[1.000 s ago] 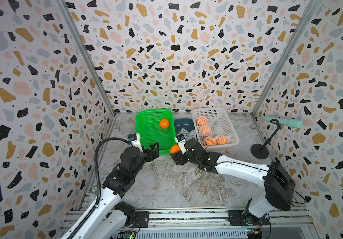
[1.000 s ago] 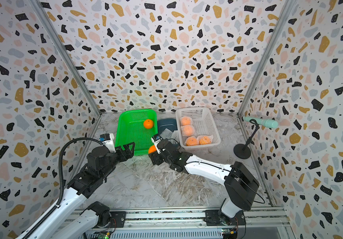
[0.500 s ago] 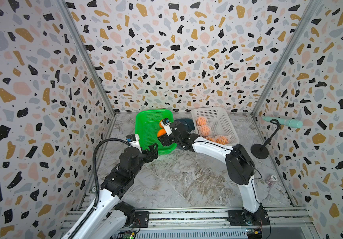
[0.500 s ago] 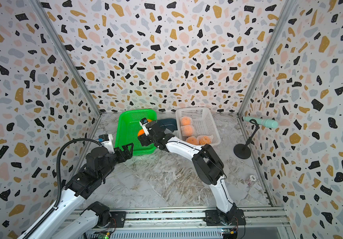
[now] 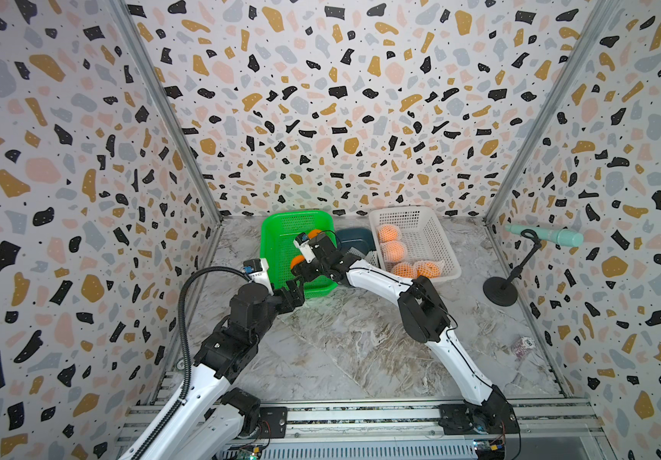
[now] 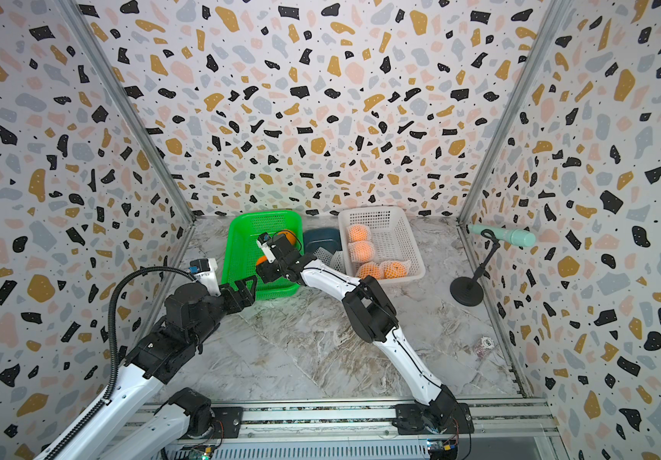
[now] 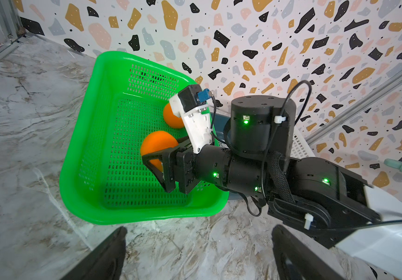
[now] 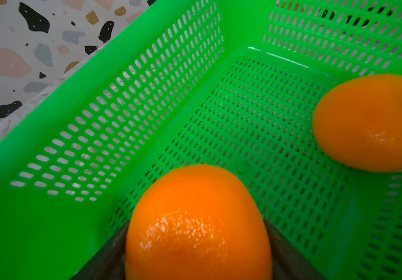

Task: Remove foam nets from oranges
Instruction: Place the orange in the basket.

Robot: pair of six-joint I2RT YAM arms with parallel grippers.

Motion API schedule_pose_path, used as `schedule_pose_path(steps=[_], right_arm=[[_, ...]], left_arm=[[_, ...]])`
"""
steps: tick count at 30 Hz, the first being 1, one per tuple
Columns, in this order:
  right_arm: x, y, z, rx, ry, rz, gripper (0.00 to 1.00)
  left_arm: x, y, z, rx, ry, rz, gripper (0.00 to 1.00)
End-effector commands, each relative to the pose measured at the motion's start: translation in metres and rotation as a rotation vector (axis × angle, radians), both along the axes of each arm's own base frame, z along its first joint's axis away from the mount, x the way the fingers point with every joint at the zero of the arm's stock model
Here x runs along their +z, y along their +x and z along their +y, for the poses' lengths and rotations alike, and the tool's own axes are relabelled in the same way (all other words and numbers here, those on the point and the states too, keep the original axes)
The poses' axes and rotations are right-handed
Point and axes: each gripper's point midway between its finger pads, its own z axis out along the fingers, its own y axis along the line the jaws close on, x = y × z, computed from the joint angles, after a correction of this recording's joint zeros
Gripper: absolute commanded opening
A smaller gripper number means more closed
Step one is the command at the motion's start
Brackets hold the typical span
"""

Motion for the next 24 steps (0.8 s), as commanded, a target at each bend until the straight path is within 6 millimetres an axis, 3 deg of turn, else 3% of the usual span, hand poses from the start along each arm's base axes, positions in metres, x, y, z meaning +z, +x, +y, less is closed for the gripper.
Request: schedule_pose_path(steps=[1, 24], right_arm=[[0.022, -0.003, 0.006, 0.016, 0.029, 0.004, 0.78], [-0.006, -0.002, 0.013, 0.020, 0.008, 0.052, 0.83]], left_arm=[[0.005, 0.000, 0.002, 0.001, 0.009, -0.025, 0.94], [0.007, 0.000, 0.001, -0.010, 0.018, -0.028, 0.95]])
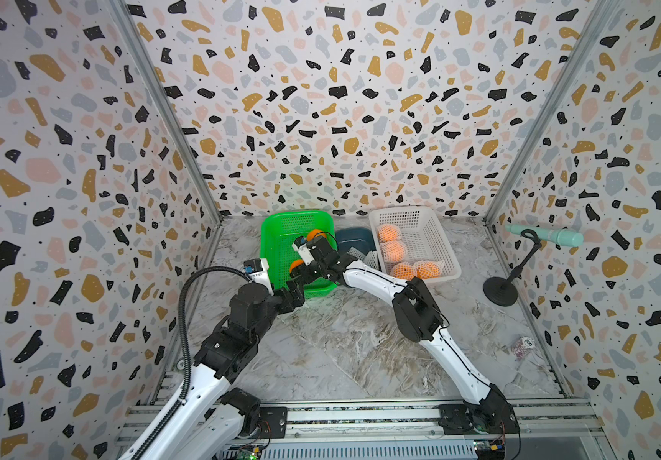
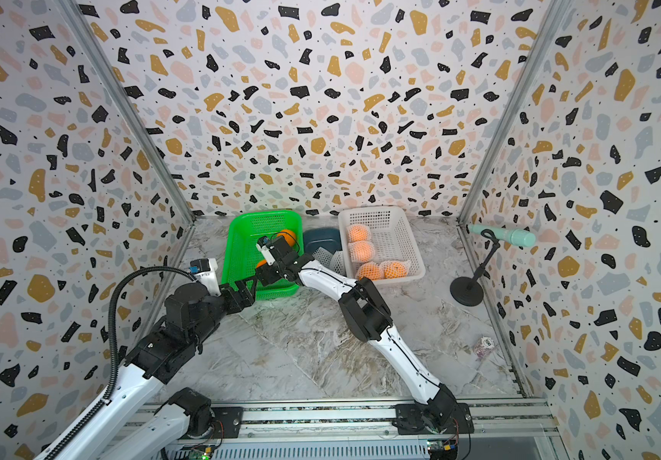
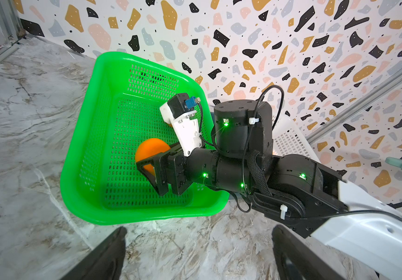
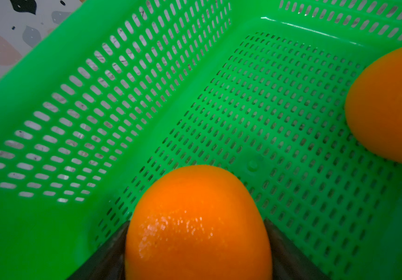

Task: Remove foam nets from oranges
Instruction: Place the orange in the basket.

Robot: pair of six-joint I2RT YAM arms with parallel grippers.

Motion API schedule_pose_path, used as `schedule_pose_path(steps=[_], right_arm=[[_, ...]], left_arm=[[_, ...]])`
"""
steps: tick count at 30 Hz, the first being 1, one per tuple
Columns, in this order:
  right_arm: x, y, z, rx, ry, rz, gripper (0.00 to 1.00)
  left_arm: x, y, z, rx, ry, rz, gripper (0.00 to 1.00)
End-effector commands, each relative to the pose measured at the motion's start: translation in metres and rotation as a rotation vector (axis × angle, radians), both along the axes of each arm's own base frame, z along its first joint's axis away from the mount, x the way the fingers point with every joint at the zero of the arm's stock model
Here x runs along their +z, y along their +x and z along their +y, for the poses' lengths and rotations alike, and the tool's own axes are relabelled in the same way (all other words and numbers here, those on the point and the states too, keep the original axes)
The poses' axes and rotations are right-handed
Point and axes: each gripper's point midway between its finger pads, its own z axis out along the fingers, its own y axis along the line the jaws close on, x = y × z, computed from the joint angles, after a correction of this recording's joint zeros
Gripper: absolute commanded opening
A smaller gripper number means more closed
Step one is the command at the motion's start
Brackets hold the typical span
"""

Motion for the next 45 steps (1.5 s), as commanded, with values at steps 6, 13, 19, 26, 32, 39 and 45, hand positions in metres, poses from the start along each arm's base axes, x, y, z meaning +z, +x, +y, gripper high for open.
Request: schedule_pose_path(steps=[6, 13, 19, 26, 32, 39, 45], right_arm=[[0.013, -0.001, 0.004, 0.000, 0.015, -0.002, 0.84], [0.024, 0.000, 0.006, 0.004, 0.039, -0.014, 0.86], [0.069, 0.009, 0.001, -0.020, 0.080, -0.078, 0.89], [0.123, 0.009, -0.011, -0.034, 0.105, -0.150, 0.90], [0.164, 0.001, -0.034, -0.064, 0.114, -0.210, 0.90], [0.202, -0.013, -0.099, -0.135, 0.080, -0.265, 0.89], [0.220, -0.033, -0.195, -0.259, 0.083, -0.288, 0.89]], left_arm=[[0.007, -0.001, 0.001, -0.009, 0.014, -0.027, 0.95], [0.007, -0.001, 0.001, -0.007, 0.017, -0.027, 0.95], [0.006, -0.001, 0.001, -0.013, 0.029, -0.025, 0.95], [0.009, -0.001, -0.001, -0.025, 0.021, -0.035, 0.95], [0.017, -0.003, -0.002, -0.035, 0.016, -0.059, 0.95], [0.015, 0.000, -0.008, -0.062, 0.004, -0.067, 0.95], [0.008, 0.004, -0.017, -0.087, -0.029, -0.076, 0.96]])
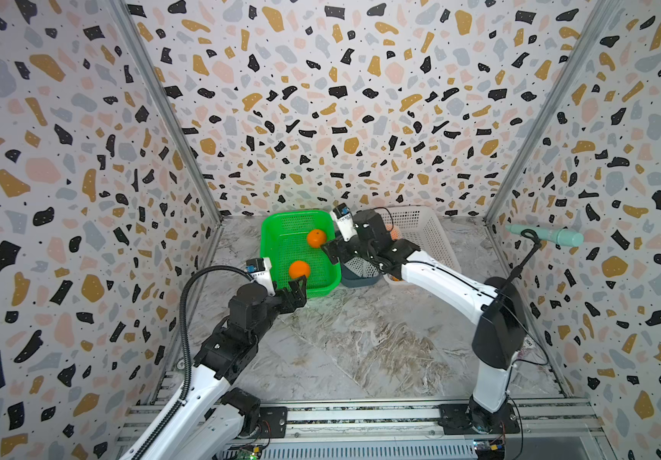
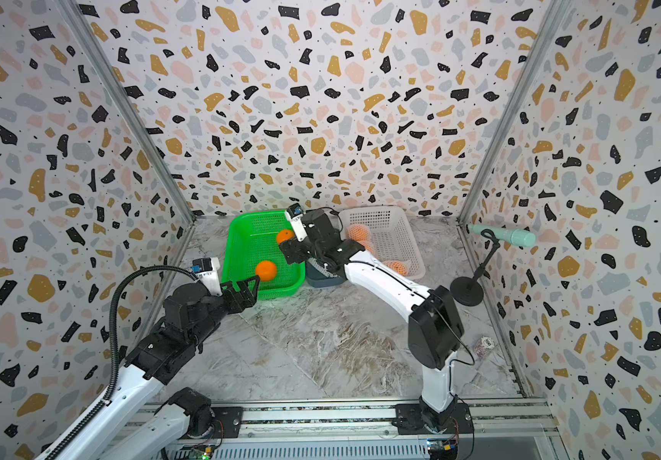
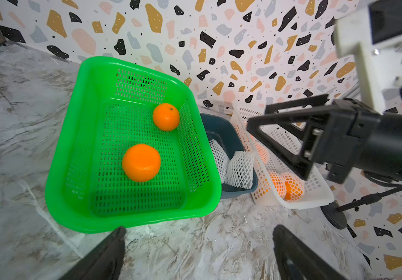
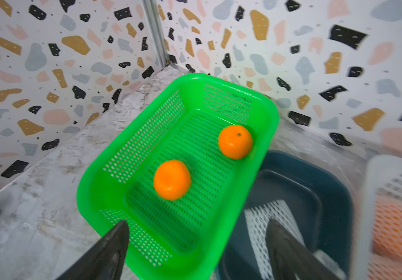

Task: Remove foam nets from oranges
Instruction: Place the orange in the basket, then pick up the orange from the basket.

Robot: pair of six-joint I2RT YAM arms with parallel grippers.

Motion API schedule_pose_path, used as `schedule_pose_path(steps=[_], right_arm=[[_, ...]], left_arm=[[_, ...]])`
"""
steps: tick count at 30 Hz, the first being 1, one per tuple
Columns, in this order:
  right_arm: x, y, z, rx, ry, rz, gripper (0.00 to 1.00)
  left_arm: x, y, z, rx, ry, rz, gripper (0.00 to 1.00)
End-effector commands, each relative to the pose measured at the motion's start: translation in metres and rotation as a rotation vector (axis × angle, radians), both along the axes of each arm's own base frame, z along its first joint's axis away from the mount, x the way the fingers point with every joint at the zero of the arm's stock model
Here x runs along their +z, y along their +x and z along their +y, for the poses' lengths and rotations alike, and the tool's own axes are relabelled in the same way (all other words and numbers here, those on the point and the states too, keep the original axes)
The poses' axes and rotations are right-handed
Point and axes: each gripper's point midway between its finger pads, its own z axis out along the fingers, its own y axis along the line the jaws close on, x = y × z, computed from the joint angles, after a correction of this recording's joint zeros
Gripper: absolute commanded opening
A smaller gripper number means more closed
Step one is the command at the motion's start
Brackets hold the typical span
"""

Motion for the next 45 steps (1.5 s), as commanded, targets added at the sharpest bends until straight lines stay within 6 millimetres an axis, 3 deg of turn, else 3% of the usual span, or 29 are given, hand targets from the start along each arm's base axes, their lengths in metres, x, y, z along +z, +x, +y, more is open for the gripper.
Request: schedule_pose_path(steps=[1, 4, 9, 14, 19, 29, 45], right_arm=[[0.021, -0.005, -0.057, -0.099, 0.021, -0.048, 0.89], [0.015, -0.016, -0.103, -0.166, 0.025, -0.034, 0.90], [-0.005, -0.022, -0.158, -0.265, 0.021, 0.005, 0.90], [-0.015, -0.015, -0.192, -0.331, 0.011, 0.023, 0.90], [-0.022, 0.001, -0.213, -0.375, -0.004, 0.035, 0.90], [-0.037, 0.056, -0.222, -0.395, -0.055, 0.055, 0.91], [-0.093, 0.143, -0.208, -0.363, -0.081, 0.167, 0.92]], left_arm=[[0.002, 0.005, -0.009, -0.034, -0.033, -0.037, 0.96], [-0.004, 0.008, -0.017, -0.062, -0.053, -0.023, 0.96], [-0.016, 0.013, -0.029, -0.100, -0.087, 0.004, 0.96], [-0.020, 0.014, -0.032, -0.114, -0.082, 0.017, 0.96], [-0.037, 0.012, -0.037, -0.132, -0.089, 0.059, 0.96], [-0.047, 0.009, -0.057, -0.195, -0.091, 0.081, 0.96], [-0.051, 0.008, -0.070, -0.231, -0.058, 0.098, 0.96]])
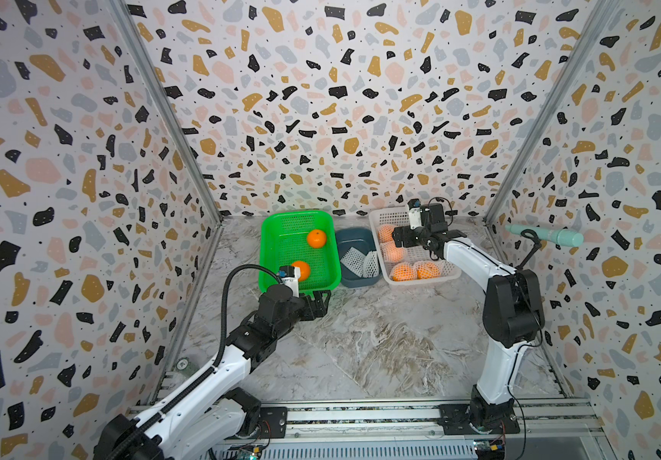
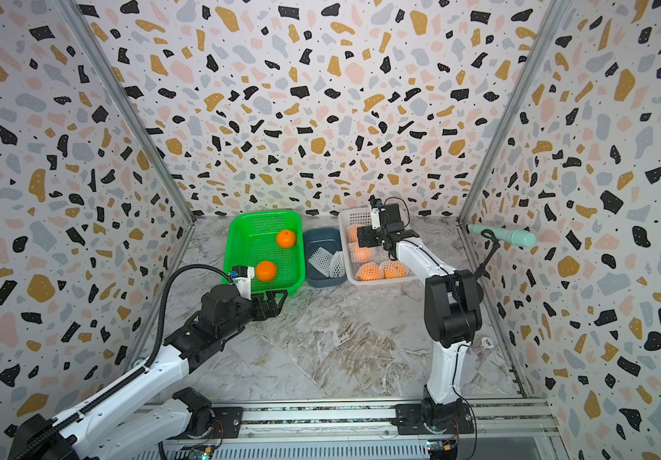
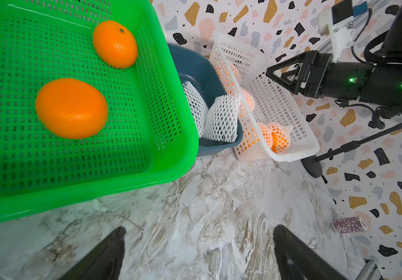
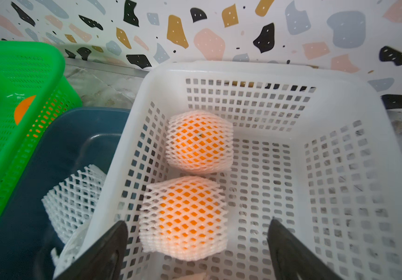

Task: Remove foam nets from oranges
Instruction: Pick up the orange from the basket.

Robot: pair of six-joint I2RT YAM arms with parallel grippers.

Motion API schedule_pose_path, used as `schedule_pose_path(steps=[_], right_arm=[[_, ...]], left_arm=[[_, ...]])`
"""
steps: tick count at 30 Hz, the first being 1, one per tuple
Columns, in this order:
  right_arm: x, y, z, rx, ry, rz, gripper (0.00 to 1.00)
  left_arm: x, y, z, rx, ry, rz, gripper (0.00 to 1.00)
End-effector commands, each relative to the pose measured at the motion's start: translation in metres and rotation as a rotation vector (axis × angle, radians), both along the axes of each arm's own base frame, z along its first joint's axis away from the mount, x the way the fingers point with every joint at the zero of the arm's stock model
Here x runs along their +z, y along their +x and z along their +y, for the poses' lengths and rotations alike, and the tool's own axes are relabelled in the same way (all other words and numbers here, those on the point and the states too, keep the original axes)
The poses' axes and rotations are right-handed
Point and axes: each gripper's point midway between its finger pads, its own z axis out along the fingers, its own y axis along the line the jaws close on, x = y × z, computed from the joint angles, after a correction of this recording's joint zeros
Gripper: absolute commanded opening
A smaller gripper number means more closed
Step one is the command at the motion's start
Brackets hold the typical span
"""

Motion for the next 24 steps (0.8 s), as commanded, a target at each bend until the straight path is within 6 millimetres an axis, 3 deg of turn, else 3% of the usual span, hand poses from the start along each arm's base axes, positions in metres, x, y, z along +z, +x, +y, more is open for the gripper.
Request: schedule_pose_path(steps=[1, 14, 24], right_arm=[[0.005, 0.011, 0.004, 0.028, 0.008, 0.005, 0.92], [-0.034, 0.067, 0.024, 0.057, 0.007, 0.038, 0.96], [-0.050, 0.084, 0.038, 0.071, -0.013, 0.056, 0.97]], left_arm=[[0.022, 0.005, -0.005, -0.011, -0.016, -0.064, 0.96], [0.022, 0.004, -0.003, -0.005, 0.001, -0.061, 0.96], [0.021, 0.004, -0.001, -0.003, 0.012, -0.057, 0.96]])
